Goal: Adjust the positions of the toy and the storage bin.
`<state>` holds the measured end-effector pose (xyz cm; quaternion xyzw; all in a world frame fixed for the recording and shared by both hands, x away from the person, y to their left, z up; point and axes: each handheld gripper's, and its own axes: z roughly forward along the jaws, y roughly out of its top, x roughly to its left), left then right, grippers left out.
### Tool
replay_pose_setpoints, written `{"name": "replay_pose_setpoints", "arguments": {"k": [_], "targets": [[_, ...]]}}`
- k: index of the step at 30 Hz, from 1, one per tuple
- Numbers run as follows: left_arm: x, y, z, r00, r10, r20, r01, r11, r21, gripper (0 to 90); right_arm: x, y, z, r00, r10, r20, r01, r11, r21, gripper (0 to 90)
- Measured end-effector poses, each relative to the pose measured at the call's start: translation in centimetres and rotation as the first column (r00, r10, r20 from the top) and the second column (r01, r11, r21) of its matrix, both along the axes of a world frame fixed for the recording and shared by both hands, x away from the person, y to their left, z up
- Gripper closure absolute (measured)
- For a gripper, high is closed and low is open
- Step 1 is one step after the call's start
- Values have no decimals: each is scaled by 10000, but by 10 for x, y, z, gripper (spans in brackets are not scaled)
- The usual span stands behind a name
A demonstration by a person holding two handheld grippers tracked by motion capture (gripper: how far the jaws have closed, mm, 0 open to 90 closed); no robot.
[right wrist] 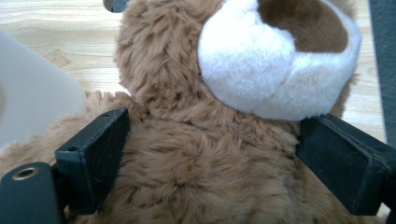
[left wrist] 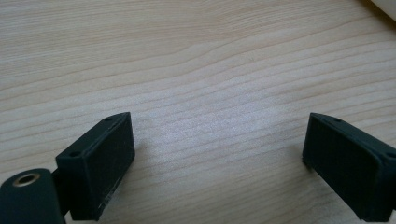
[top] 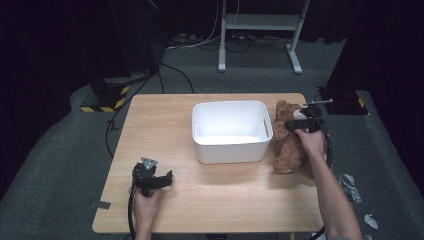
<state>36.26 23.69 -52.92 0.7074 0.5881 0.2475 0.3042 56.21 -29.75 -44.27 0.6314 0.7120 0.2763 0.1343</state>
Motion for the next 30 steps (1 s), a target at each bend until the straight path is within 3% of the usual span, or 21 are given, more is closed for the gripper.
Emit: {"name": "replay_pose_setpoints", "arguments": {"k": [13,26,30], "targets": [[0,0,0,10000,-13,0,13,10000,23,90,8,14,-11,9972,419,-616,-449,9978,-484,98],[0,0,0,10000,7,4,-7,10000,11,91,13,20,-28,9883,559,-1421,-608,9977,-302,102],[0,0,0,10000,-4,1,4,10000,9,91,14,22,-30,9863,639,-1521,-701,9969,-353,164]]}}
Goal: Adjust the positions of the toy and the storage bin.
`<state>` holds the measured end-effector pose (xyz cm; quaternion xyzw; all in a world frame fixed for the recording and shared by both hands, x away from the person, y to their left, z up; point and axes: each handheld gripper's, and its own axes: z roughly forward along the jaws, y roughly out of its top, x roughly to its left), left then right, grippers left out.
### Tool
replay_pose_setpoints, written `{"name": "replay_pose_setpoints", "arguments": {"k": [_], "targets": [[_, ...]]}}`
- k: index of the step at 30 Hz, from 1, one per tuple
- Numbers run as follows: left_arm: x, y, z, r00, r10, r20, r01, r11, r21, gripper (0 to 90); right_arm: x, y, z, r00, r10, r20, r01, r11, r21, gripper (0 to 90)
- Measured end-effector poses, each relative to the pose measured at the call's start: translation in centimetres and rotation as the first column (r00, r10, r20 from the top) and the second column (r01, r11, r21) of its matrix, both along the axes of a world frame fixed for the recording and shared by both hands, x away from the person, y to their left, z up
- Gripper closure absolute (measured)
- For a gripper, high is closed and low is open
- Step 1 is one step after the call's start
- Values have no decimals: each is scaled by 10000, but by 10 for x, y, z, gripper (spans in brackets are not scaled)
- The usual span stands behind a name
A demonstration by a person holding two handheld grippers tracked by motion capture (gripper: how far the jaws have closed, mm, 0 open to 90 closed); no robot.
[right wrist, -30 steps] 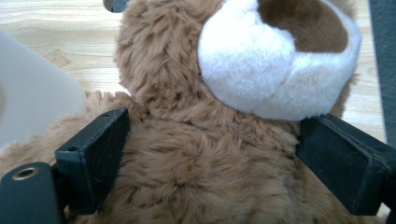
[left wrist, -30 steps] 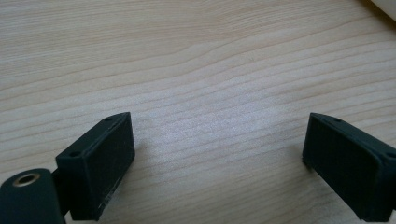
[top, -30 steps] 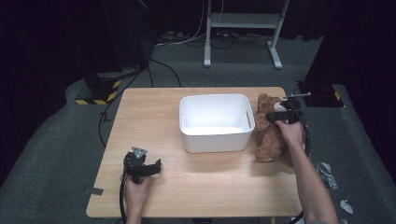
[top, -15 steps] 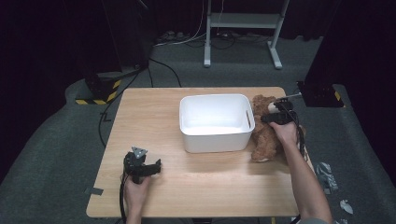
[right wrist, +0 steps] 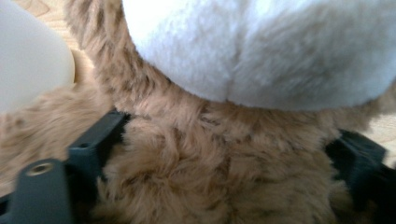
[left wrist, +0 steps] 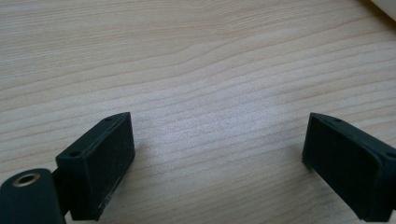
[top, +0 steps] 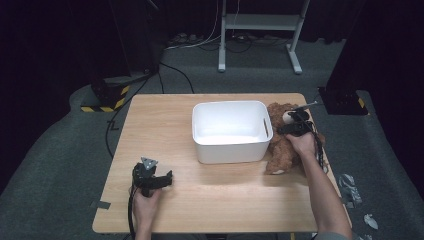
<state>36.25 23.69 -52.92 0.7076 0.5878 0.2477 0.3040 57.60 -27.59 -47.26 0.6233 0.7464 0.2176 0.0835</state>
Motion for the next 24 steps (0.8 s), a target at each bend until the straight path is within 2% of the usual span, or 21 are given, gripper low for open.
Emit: {"name": "replay_pose_setpoints", "arguments": {"k": [1,4,6,10,12,13,16,24], "targets": [[0,0,0,10000,-3,-1,3,10000,12,90,0,-1,1,9999,39,-131,-39,10000,48,192],[0,0,0,10000,18,1,-18,10000,-18,91,-1,-2,-1,10000,-15,-39,15,9999,115,243],[0,0,0,10000,19,-1,-19,10000,-17,91,-2,-5,0,10000,14,-82,-12,9997,233,327],[0,0,0,10000,13,2,-13,10000,1,90,-4,-7,1,9999,108,-41,-106,9996,274,414],[0,0,0,10000,16,2,-16,10000,-19,91,-6,-7,1,9998,53,179,-58,9995,309,460],[0,0,0,10000,16,2,-16,10000,-19,91,-6,-7,1,9998,53,179,-58,9995,309,460],[0,0,0,10000,20,-3,-20,10000,-17,90,-8,-10,2,9996,172,234,-181,9991,378,532],[0,0,0,10000,3,-2,-3,10000,-8,90,-14,-10,6,9963,476,720,-489,9987,174,655]]}}
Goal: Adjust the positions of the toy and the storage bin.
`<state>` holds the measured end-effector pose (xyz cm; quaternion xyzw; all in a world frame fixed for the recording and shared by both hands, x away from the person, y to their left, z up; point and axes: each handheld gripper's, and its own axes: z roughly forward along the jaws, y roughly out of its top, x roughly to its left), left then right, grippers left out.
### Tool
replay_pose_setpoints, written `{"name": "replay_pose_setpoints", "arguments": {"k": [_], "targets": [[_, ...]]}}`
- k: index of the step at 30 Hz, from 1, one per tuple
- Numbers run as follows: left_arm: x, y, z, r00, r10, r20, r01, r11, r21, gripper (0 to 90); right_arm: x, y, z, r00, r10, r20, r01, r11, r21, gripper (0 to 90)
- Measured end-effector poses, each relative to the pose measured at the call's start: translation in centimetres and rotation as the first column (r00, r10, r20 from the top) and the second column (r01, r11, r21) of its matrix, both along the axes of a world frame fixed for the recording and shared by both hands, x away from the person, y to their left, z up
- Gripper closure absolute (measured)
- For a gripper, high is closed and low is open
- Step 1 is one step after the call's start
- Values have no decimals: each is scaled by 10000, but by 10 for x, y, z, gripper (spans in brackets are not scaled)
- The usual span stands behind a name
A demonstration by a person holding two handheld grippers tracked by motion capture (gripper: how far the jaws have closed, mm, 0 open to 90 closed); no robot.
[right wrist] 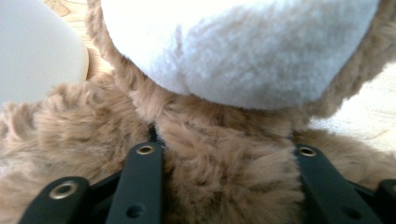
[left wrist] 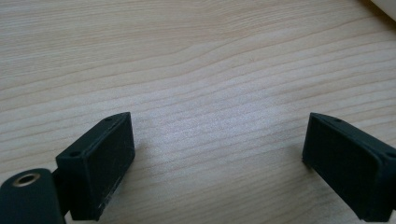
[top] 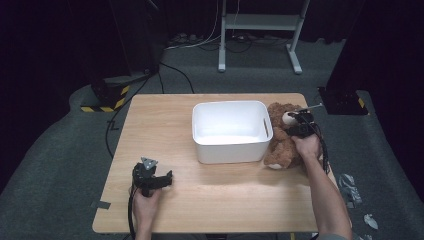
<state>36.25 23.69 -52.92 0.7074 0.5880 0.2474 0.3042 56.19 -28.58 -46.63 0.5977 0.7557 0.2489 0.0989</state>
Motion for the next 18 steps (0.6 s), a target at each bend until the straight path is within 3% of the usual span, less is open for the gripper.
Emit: {"name": "replay_pose_setpoints", "arguments": {"k": [5,18], "targets": [[0,0,0,10000,13,1,-13,10000,-8,91,-4,1,4,9993,268,269,-265,9996,-131,698],[0,0,0,10000,10,2,-10,10000,-9,91,-12,-1,13,9955,384,863,-404,9989,219,711]]}}
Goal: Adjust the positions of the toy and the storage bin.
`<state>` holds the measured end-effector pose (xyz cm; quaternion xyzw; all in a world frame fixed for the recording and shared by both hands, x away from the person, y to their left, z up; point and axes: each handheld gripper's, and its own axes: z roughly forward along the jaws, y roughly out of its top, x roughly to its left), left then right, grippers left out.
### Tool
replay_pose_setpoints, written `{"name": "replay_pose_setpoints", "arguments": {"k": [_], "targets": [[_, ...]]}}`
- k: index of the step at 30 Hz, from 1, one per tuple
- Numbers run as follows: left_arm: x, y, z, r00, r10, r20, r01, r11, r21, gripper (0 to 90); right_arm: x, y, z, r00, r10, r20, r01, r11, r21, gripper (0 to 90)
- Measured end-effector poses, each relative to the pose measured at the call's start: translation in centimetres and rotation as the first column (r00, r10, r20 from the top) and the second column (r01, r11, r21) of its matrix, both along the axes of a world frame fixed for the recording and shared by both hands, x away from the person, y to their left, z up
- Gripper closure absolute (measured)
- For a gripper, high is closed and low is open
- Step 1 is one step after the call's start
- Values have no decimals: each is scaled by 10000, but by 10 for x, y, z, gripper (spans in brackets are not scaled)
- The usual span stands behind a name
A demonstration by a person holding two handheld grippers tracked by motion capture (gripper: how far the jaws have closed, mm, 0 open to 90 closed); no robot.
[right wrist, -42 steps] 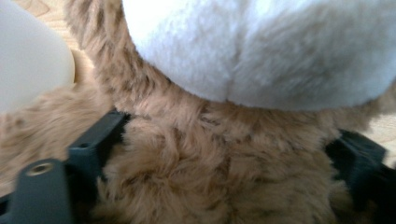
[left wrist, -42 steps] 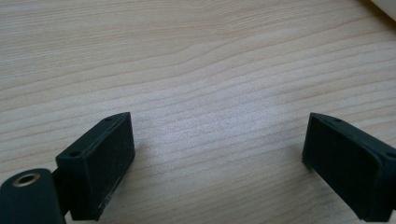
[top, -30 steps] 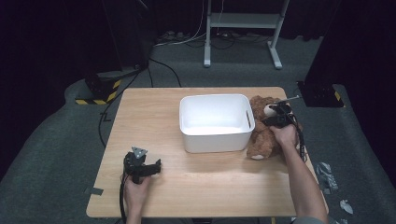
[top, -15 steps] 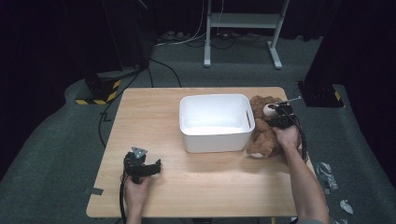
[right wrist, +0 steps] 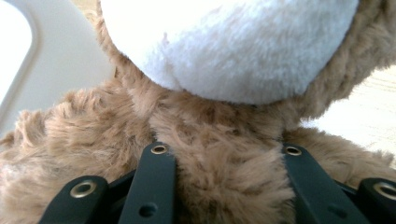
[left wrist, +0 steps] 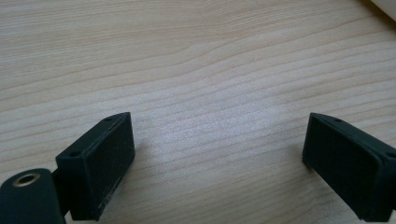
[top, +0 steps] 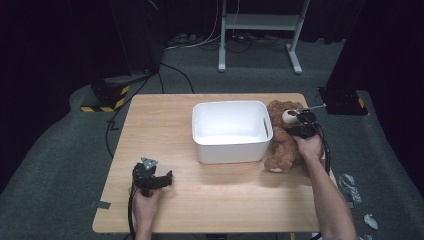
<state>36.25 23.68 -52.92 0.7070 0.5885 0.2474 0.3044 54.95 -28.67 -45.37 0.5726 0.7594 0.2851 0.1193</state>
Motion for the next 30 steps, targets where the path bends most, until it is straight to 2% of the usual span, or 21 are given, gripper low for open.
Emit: {"name": "replay_pose_setpoints", "arguments": {"k": [6,13,30], "targets": [[0,1,0,10000,-83,25,83,9999,68,91,-4,2,3,9994,32,336,-34,10000,80,713],[0,1,0,10000,-93,27,93,9999,85,90,-12,-1,7,9987,24,514,-41,9995,326,713],[0,1,0,10000,-94,28,93,9999,85,90,-27,-7,18,9932,190,1149,-248,9985,488,707]]}}
